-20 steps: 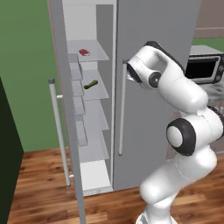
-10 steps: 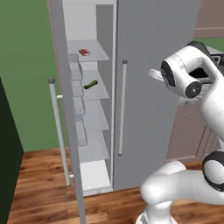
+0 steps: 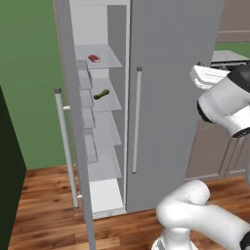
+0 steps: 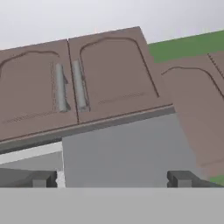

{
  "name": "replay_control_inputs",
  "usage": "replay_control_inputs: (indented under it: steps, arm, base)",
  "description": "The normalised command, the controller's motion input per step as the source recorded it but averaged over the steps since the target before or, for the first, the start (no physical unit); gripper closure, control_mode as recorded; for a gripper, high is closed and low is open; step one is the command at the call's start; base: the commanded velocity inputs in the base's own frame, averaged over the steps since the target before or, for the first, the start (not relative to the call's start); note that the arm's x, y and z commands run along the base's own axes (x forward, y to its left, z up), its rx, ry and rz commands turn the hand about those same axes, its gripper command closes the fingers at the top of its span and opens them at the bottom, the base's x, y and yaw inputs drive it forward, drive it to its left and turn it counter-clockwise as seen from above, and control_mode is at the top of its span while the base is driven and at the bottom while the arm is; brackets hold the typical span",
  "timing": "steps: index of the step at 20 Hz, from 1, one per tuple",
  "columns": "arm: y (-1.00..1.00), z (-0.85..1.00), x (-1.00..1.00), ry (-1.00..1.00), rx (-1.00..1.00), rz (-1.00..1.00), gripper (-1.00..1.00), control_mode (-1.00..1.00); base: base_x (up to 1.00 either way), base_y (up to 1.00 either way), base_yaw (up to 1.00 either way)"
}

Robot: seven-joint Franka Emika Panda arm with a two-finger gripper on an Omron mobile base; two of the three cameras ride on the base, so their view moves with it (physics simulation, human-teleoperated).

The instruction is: There's a steak in the fridge that needs to be moved to the freezer for freezing. Pick up the steak from the fridge, place it on any shelf in the freezer, and close the fridge and freezer doors when done.

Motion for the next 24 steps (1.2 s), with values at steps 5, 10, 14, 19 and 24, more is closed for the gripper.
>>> replay_control_inputs:
  steps: [5,10,14,19,24]
  arm:
    - [0.49,0.74,-0.35,-0.63,-0.42,-0.41,-1.0,-1.0]
    - [0.46,0.29,-0.35,-0.54,-0.68,-0.39,-1.0,-1.0]
    - [0.78,-0.41,-0.56,-0.13,-0.72,-0.28,-1.0,-1.0]
    - [1.0,-0.93,-0.26,0.12,-0.69,-0.21,-1.0,-1.0]
    - [1.0,-0.41,0.0,0.03,-0.41,-0.28,-1.0,-1.0]
  base:
    - [0.0,0.0,0.0]
    - [0.0,0.0,0.0]
    - [0.0,0.0,0.0]
    - [0.0,0.0,0.0]
    - [0.0,0.0,0.0]
